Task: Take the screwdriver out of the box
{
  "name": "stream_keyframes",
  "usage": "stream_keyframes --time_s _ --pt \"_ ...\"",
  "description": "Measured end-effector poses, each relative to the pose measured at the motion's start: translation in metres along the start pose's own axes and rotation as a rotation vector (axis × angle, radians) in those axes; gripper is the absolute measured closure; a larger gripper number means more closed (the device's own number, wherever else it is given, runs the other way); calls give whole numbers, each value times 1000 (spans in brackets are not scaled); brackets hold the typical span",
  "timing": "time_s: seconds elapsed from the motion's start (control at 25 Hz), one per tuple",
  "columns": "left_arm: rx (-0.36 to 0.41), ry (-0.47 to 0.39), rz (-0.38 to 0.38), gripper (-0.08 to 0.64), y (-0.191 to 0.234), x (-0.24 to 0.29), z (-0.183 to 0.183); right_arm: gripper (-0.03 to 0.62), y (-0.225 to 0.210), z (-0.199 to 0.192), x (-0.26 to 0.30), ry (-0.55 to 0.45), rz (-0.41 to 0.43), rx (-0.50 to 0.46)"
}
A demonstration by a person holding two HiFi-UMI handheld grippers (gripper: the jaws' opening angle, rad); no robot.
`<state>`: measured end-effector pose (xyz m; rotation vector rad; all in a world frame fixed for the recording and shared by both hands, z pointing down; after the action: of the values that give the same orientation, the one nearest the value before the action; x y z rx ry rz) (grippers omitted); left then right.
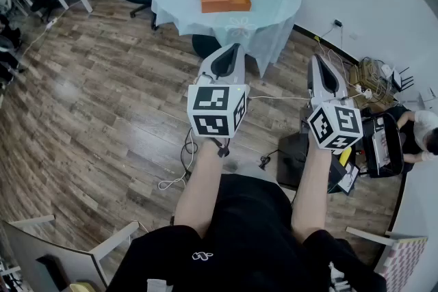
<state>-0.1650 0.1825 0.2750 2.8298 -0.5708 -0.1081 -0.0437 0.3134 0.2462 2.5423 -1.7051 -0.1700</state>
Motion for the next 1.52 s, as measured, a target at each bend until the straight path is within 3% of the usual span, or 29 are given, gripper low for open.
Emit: stream_keyframes --time_s 0.36,0.88,1.24,1.52 --pt "11 9 -63 557 -21 0 4 584 3 -1 -10 78 -65 -114" --pt "-40 35 -35 557 13 23 -8 584 -1 -17 22 69 -6 -41" --pt "21 13 -11 557 57 79 6 584 8 -18 114 -16 110 -19" --pt "25 52 27 557 110 188 -10 584 -59 -66 224 29 55 39"
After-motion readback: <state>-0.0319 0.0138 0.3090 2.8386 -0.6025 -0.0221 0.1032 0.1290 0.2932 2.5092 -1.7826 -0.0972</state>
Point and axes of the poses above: the fingertips, and each gripper's own axes: x forward along the fingers, y to its left, z out of its top, the point moved 1 cm from there along -x, backward along the fingers, and after that the axes turned 3 degrees about -x, right-handed, at the moved point
